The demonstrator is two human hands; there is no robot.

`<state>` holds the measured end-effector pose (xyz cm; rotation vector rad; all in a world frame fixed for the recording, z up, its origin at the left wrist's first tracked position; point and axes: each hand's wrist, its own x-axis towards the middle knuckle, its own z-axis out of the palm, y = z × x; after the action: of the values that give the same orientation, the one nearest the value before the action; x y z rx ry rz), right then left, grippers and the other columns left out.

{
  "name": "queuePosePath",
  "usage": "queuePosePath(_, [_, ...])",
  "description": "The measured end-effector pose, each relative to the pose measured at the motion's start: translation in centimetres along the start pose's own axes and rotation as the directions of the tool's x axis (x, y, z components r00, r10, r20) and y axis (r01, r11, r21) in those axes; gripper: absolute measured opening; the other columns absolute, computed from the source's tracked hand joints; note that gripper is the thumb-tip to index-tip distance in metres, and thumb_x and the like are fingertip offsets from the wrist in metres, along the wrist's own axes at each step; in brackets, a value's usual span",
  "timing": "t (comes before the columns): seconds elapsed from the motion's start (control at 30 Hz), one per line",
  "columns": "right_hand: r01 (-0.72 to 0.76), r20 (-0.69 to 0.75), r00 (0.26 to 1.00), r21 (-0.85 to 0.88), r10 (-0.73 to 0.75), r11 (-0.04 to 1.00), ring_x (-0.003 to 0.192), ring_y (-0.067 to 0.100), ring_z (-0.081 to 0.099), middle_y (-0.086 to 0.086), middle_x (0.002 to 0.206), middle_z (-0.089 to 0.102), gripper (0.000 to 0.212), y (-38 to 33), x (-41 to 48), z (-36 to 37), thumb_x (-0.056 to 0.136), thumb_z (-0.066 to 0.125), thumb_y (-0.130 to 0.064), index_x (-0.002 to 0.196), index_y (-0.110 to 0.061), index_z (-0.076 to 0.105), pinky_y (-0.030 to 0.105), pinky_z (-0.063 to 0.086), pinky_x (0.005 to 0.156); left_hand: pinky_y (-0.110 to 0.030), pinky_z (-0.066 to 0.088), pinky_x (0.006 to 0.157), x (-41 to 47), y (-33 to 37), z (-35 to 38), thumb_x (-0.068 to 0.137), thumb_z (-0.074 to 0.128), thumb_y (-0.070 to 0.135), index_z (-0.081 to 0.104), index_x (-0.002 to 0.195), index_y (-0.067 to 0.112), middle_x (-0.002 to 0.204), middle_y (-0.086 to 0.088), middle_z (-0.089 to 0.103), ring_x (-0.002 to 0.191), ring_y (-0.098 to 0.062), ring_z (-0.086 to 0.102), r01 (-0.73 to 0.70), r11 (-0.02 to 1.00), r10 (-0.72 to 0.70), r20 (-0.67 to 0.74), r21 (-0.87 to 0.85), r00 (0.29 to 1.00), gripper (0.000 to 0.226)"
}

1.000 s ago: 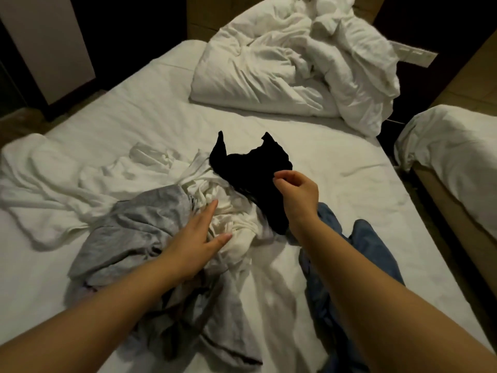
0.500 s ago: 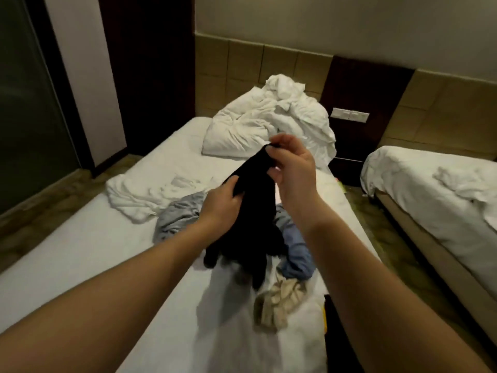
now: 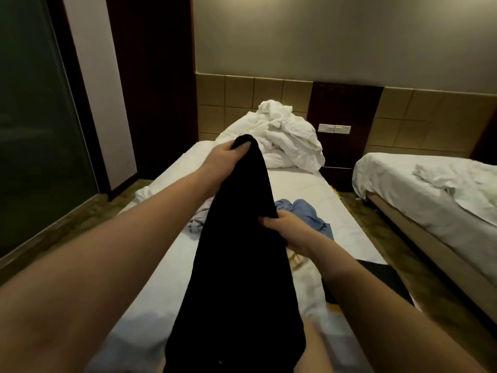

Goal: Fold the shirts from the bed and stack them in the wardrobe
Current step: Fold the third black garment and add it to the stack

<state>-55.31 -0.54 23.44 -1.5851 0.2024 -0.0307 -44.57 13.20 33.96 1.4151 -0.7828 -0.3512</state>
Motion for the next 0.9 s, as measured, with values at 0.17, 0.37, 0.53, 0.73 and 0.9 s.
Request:
queuePosePath(0.17, [0.161, -0.549, 0.779, -0.289, -0.301, 0.944, 0.074, 0.017, 0.058, 0.0, 0.078, 0.062, 0.013, -3.7, -0.2, -1.0, 0.091, 0.057, -0.012, 0.099, -0.007, 0.065, 0.031, 0.043, 0.071, -0.017, 0.051, 0.054, -1.1, 1.5, -2.7, 0.097, 0.048, 0.027, 0.056, 0.115, 0.016, 0.09, 0.0, 0.065, 0.076, -0.011, 0.064, 0.101, 0.986, -0.095, 0.048, -0.13, 0.994, 0.023])
queuePosePath(0.37, [0.272, -0.691, 0.66, -0.147, -0.295, 0.951, 0.083, 0.019, 0.06, -0.001, 0.084, 0.062, 0.015, -8.2, -0.1, -2.3, 0.086, 0.061, -0.01, 0.085, -0.025, 0.061, 0.043, 0.049, 0.09, -0.016, 0.049, 0.05, 0.8, 0.7, -3.6, 0.097, 0.046, 0.032, 0.053, 0.123, 0.011, 0.092, 0.0, 0.063, 0.081, -0.013, 0.063, 0.157, 0.982, -0.161, -0.029, -0.106, 0.987, 0.034])
queuePosePath(0.53, [0.227, -0.562, 0.765, -0.226, -0.317, 0.948, 0.116, 0.02, 0.05, 0.002, 0.125, 0.048, 0.037, -6.7, 0.3, -2.5, 0.089, 0.061, -0.019, 0.124, -0.023, 0.046, 0.038, 0.042, 0.103, -0.026, 0.054, 0.08, 2.8, -0.8, -1.9, 0.097, 0.047, 0.033, 0.052, 0.119, 0.012, 0.102, -0.003, 0.064, 0.098, -0.018, 0.063, 0.187, 0.951, -0.195, -0.005, -0.246, 0.981, 0.031])
queuePosePath(0.73, [0.147, -0.349, 0.918, -0.136, -0.187, 0.98, 0.117, 0.026, 0.055, 0.007, 0.13, 0.051, 0.059, -2.1, 2.6, 0.3, 0.082, 0.071, -0.028, 0.131, -0.02, 0.04, 0.044, 0.046, 0.1, -0.034, 0.052, 0.085, 3.5, -3.4, 2.1, 0.098, 0.043, 0.036, 0.049, 0.127, 0.007, 0.098, -0.006, 0.063, 0.089, -0.021, 0.062, 0.275, 0.924, -0.285, 0.001, -0.265, 0.958, 0.041])
queuePosePath(0.9, [0.094, -0.403, 0.893, -0.268, -0.2, 0.959, 0.112, 0.02, 0.059, -0.001, 0.129, 0.056, 0.099, -1.2, 5.0, 1.8, 0.055, 0.075, -0.058, 0.139, -0.037, 0.025, 0.042, 0.049, 0.095, -0.038, 0.05, 0.08, 4.3, -4.0, 3.0, 0.098, 0.043, 0.037, 0.045, 0.132, 0.003, 0.116, -0.014, 0.059, 0.1, -0.027, 0.059, 0.324, 0.814, -0.367, 0.006, -0.483, 0.93, 0.048])
